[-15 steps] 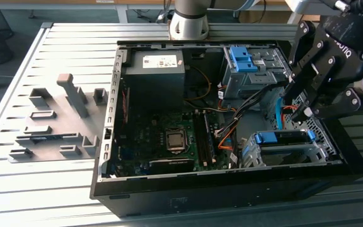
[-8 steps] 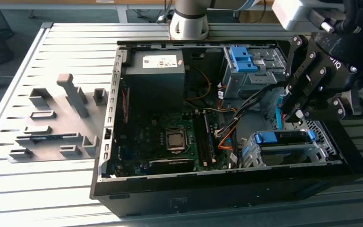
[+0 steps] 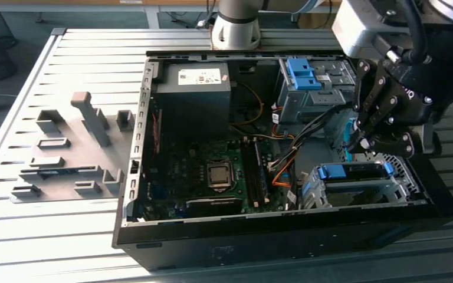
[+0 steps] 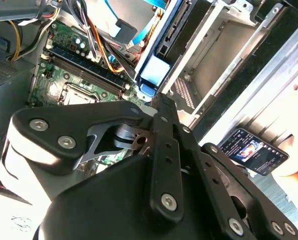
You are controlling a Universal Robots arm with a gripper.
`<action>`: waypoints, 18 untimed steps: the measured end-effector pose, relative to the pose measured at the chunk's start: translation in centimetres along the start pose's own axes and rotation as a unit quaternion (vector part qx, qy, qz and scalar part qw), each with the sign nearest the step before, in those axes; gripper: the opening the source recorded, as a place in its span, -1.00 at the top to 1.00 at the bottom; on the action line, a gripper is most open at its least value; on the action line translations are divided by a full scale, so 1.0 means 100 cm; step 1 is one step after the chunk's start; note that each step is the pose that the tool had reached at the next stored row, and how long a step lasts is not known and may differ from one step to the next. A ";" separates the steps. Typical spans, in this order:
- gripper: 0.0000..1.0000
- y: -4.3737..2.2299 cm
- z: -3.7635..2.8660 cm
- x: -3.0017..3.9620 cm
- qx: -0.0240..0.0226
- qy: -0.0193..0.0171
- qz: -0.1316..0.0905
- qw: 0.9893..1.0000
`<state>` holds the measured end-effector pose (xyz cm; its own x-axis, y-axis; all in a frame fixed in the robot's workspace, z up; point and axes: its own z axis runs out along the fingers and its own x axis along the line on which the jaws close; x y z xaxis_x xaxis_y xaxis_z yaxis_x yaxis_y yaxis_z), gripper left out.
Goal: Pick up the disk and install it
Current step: 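Insert the disk into the insertion slot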
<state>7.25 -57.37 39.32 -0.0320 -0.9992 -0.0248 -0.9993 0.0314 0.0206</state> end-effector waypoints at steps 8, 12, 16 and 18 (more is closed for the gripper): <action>0.79 -0.0002 0.0111 0.0002 0.000 0.000 0.000 1.000; 0.79 -0.0004 0.0168 0.0004 0.000 0.000 0.000 1.000; 0.79 -0.0005 0.0237 0.0006 0.000 0.000 0.000 1.000; 0.79 -0.0005 0.0238 0.0006 0.000 0.000 0.000 1.000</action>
<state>7.25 -57.37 36.94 -0.0319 -0.9992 -0.0251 -0.9993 0.0314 0.0206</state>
